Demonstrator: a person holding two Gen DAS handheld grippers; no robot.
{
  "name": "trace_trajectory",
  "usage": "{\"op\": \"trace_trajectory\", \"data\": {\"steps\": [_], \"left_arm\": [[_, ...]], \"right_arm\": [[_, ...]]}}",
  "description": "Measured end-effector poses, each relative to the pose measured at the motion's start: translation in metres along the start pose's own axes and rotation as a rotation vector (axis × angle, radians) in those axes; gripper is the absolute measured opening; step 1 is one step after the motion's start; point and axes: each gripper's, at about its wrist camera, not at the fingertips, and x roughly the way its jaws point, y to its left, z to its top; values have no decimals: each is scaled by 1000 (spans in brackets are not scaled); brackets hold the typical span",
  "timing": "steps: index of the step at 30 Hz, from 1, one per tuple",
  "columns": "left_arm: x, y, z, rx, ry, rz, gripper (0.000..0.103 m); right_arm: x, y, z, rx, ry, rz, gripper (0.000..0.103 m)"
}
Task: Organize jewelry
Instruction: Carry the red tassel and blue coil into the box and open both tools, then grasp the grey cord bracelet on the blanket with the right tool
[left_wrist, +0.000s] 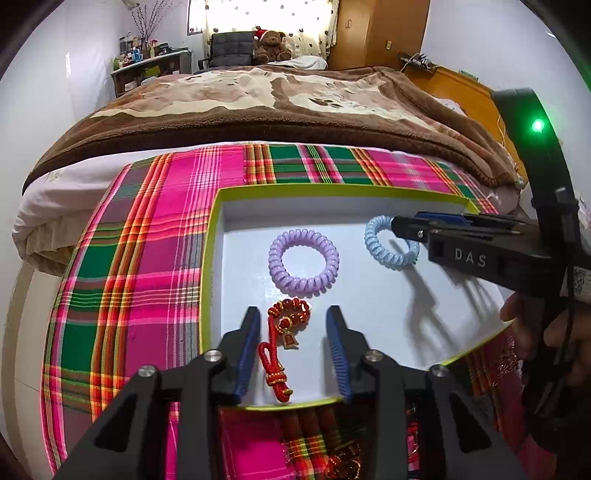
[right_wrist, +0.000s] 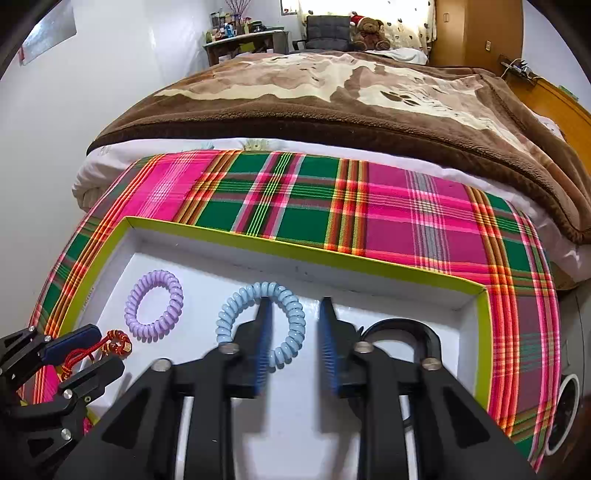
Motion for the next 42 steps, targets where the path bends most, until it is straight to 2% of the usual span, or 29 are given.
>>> {"op": "trace_trajectory", "data": {"steps": [1,2,9,16,23,29,32,35,39,42], "left_arm": [[-2,0,0,-2,-3,4,44],[-4,0,0,-3,-6,5,44],[-28,-5,-4,2,-43,15,50],[-62,-9,-13,-7,-108,32,52],[-89,-16,-22,-3,-151,50,53],[-106,-18,-38,-15,-170,18,54],[-111,-16,-47,-30,-172,17,55],[-116,-12,-57,-44,-174,19,55],[-125,1,-71,-90,-193,-20,55],[-127,10,-82,-114,-201,-17,55]], "right_arm": [[-2,0,0,2,-3,3,43],[-3,0,-1,5,-6,9,44],[-30,4,-8,26,-54,41,44],[-70,9,-22,50,-127,57,44],[-104,9,-55,90,-182,51,44],[-130,8,-84,107,-216,37,44],[-138,6,-98,120,-220,45,44],[-143,7,-113,114,-214,15,44],[-143,2,-132,142,-193,13,44],[-137,1,-145,159,-159,16,44]]}}
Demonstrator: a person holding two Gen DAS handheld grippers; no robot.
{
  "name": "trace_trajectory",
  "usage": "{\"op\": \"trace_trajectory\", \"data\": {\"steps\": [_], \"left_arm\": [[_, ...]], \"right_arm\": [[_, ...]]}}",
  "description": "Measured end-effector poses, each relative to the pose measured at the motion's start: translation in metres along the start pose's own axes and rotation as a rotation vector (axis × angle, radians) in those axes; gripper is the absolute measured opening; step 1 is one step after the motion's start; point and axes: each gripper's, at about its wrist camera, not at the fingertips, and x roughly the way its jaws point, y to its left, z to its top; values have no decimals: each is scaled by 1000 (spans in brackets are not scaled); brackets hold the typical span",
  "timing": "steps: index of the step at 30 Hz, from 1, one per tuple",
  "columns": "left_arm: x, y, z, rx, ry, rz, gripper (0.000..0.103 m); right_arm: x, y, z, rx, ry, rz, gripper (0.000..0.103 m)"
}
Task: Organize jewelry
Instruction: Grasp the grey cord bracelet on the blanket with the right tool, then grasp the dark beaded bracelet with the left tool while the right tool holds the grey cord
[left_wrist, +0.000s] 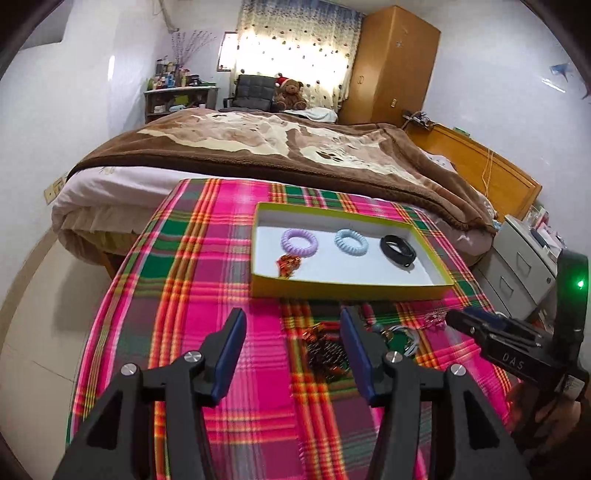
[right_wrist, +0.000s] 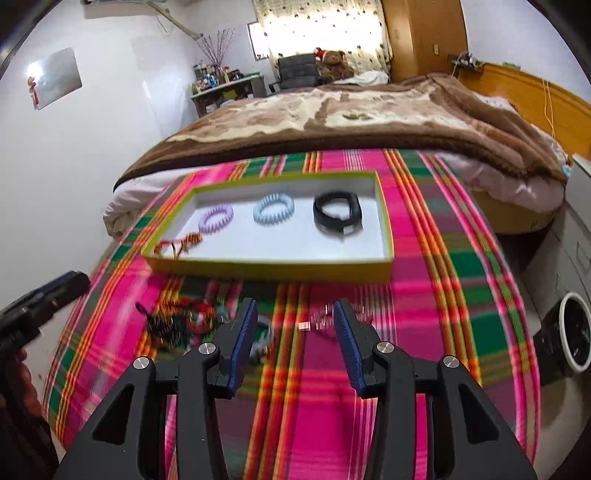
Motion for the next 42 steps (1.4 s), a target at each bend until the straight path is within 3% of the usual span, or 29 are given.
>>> {"op": "trace_trajectory", "data": {"steps": [10,20,21,22,24,42], "left_arm": [[2,25,-21,-56,30,-15,55],[6,40,-29,-79,56,-11,55],[6,41,-29,-80,56,-14,55],[6,41,-29,-78,59,-15,55],[7,41,-29,-75,63,-13,55],[36,7,-27,-16,143,-81,55]], "right_arm": [[27,23,-15,-1,89,51,44],[48,32,-19,-11,108,-22,44],[48,34,-20,-22,108,-28,43],[47,35,-22,-33,108,-36,31],[47,37,-24,-54,115,-53,18],[1,-2,-31,20,32,-64,17]]}}
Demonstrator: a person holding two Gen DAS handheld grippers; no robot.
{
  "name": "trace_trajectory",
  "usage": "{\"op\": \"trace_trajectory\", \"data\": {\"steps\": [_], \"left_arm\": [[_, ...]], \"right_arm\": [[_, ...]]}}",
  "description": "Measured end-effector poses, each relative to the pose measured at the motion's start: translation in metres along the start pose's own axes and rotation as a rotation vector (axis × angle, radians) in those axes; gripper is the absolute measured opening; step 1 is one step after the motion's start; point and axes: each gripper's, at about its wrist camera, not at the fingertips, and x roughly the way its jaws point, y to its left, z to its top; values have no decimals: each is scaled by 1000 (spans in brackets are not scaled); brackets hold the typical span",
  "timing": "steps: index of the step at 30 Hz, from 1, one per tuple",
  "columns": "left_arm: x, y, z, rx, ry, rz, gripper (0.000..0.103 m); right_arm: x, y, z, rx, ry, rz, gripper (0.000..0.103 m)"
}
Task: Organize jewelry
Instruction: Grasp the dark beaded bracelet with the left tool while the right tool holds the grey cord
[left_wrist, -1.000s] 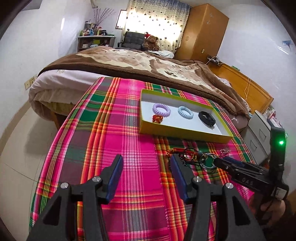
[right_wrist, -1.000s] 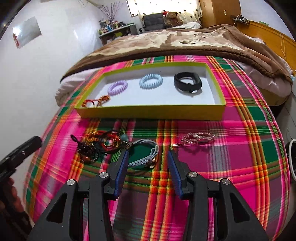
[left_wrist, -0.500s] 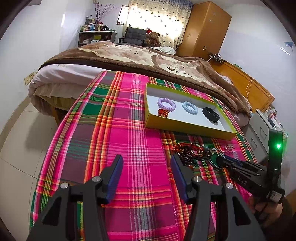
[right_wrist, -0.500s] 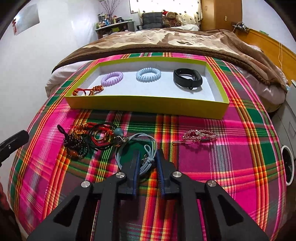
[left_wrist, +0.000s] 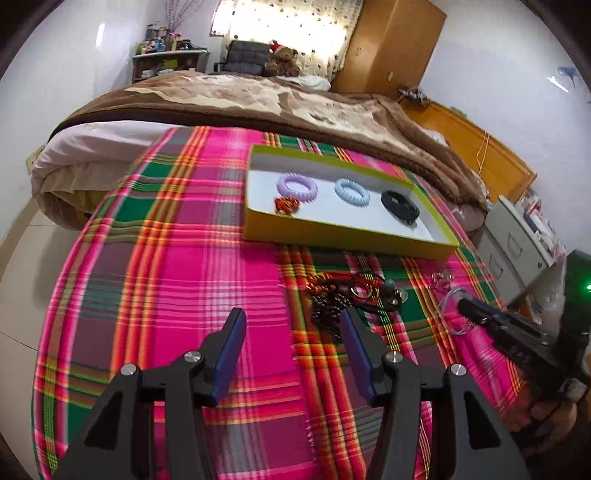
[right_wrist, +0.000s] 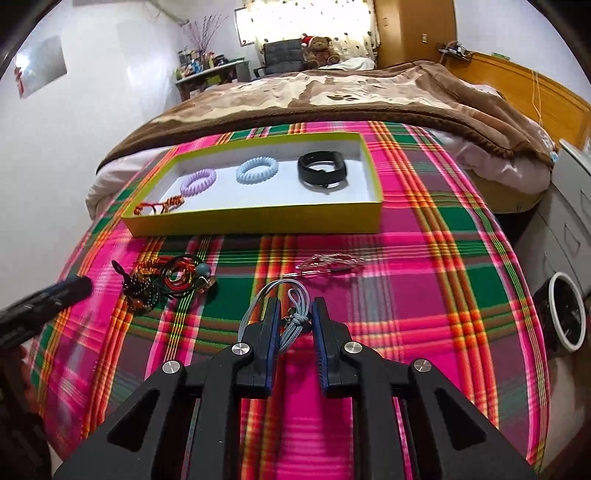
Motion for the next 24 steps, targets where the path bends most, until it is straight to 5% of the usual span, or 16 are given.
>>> {"op": "trace_trajectory", "data": {"steps": [5,19,24], "left_arm": [[16,-13,3,30,37,-21,55],[45,-30,6,82,64,84,54],[44,-31,5,114,57,133,32]], "right_arm": [[-15,-9,-1,24,-29,13,17],[-35,-28,-1,59,-72,30,17],[-34,-29,-2,58,-74,37,17]]}}
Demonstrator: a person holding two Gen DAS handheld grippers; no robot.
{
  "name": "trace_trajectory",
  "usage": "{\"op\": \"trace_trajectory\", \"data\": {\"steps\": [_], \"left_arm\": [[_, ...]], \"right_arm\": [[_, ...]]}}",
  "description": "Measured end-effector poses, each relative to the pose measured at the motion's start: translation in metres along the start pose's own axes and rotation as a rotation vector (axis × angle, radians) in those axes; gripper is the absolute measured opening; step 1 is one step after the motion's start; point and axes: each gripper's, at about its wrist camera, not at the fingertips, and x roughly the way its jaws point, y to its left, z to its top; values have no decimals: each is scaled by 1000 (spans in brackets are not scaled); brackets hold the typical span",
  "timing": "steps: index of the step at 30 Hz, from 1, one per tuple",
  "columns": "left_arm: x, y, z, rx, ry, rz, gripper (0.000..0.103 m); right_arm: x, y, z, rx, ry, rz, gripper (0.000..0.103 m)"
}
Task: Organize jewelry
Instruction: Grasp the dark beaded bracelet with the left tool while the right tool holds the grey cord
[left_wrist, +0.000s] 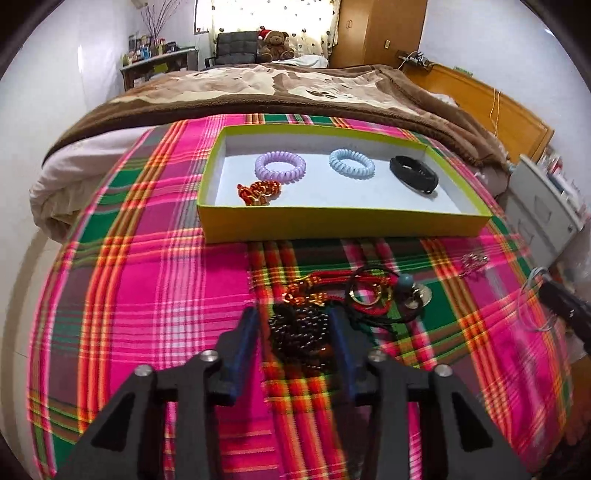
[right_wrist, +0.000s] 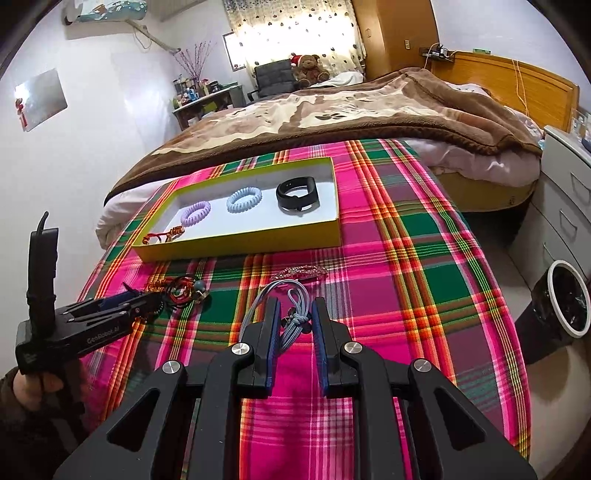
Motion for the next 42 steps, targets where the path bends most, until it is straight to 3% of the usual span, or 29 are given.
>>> {"op": "trace_trajectory", "data": {"steps": [6,24,34,42], "left_arm": [[-4,2,-1,4,-2,-13,27],[-46,-7,1,47,-100,-1,27],[-70,-18,16,78,-176,-34,27],[-68,-22,36,87,-203,-65,27]], "right_arm": [[0,-1,-1,6,0,4,17],[-15,2,0,4,-33,6,17],[-29,7,9,-8,-70,11,17],[-23,9,23,-20,-83,16,17]]}}
